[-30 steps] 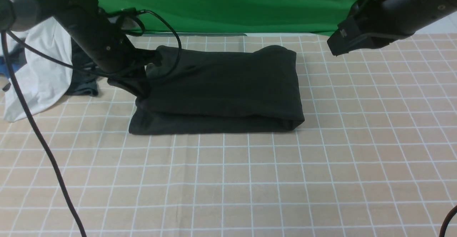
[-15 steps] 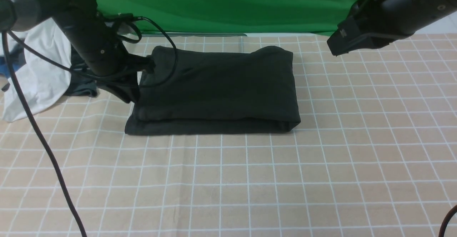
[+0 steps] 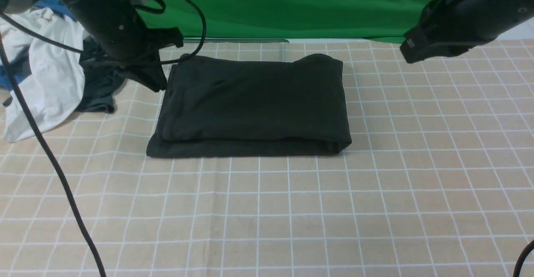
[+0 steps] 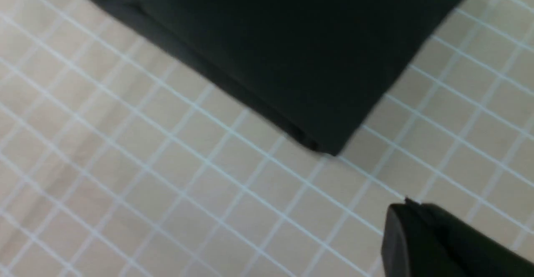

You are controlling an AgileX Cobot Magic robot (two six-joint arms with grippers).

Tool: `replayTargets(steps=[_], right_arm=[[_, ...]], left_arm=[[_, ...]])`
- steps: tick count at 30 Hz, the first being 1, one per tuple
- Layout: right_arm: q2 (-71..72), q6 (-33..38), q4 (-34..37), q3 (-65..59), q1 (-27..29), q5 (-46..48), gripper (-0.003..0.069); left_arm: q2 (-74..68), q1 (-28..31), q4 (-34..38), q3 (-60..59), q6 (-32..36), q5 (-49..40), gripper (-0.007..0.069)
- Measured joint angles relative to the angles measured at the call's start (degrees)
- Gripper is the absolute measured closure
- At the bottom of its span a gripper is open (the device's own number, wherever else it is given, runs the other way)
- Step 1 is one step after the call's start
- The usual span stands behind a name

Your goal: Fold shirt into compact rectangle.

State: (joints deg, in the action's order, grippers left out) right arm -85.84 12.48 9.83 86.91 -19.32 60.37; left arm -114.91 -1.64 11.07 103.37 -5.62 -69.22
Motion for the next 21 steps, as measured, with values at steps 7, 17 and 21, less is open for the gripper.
replayTargets(steps=[7,17,21], right_arm=[[0.0,-0.7,-3.2,0.0,0.1,1.0,0.0624],[0.0,-0.9,-0.3,0.0,0.1,-1.9,0.0624],[0.0,-0.9,0.6,0.0,0.1,-1.9,0.0624]], left_arm=[[10.5,2.6,-0.2,-18.8,-2.6,6.5,0.0612],[11.8,0.7,5.4,-22.1,6.0,19.5,0.0400],[9.1,0.7,3.2,-22.1,5.6,23.9,0.0172]])
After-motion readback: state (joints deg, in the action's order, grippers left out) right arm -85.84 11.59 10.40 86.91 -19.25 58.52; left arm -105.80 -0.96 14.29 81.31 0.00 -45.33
